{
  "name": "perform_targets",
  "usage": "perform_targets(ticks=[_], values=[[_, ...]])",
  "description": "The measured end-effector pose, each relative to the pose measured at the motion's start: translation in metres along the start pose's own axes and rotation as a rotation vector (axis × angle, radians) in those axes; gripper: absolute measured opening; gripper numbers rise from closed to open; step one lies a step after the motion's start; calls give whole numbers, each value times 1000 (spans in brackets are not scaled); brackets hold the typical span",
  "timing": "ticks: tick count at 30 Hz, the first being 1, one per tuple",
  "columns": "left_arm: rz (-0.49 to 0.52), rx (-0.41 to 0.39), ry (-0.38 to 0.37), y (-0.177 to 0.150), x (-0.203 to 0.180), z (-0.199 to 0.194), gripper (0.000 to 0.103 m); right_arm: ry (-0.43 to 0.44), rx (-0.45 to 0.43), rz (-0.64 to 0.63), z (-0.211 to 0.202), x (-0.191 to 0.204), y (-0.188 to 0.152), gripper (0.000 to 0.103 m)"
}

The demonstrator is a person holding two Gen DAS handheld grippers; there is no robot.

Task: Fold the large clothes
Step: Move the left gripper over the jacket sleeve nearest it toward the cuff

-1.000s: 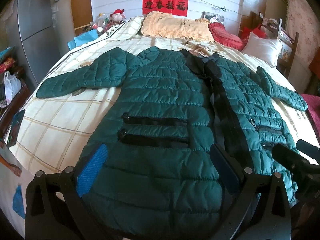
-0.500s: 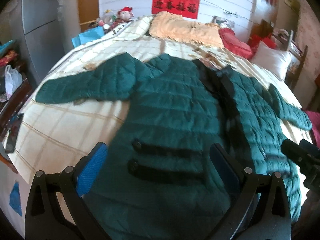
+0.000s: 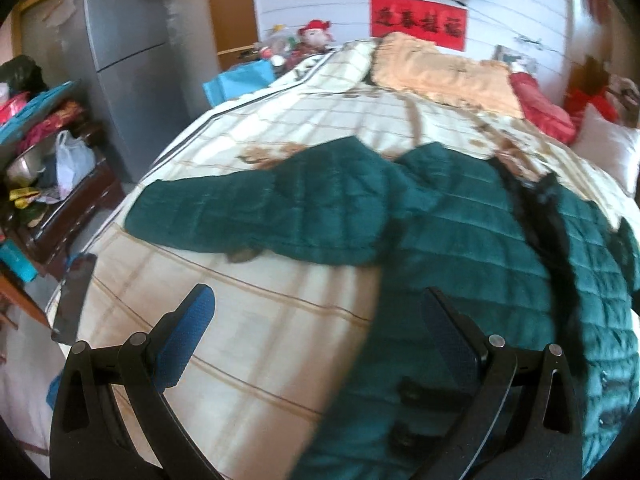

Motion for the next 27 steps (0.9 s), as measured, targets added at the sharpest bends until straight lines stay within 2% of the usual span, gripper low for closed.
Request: perform_targets(ticks=[14, 27], values=[[-112, 67, 124, 24, 87, 71, 102, -8, 47, 3, 45, 1, 7, 103], [-184, 113, 143, 37, 129, 115, 102, -14, 85, -3, 70, 3, 6, 103]])
Point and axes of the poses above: each gripper's, at about its wrist camera, not at the fingertips, and z roughly the way its jaws point, x to its left, y to its top, the point moved 1 cm from there along z, roughly the way its jaws point, and after that the axes turned 1 degree about -z, right-handed, at the moved point
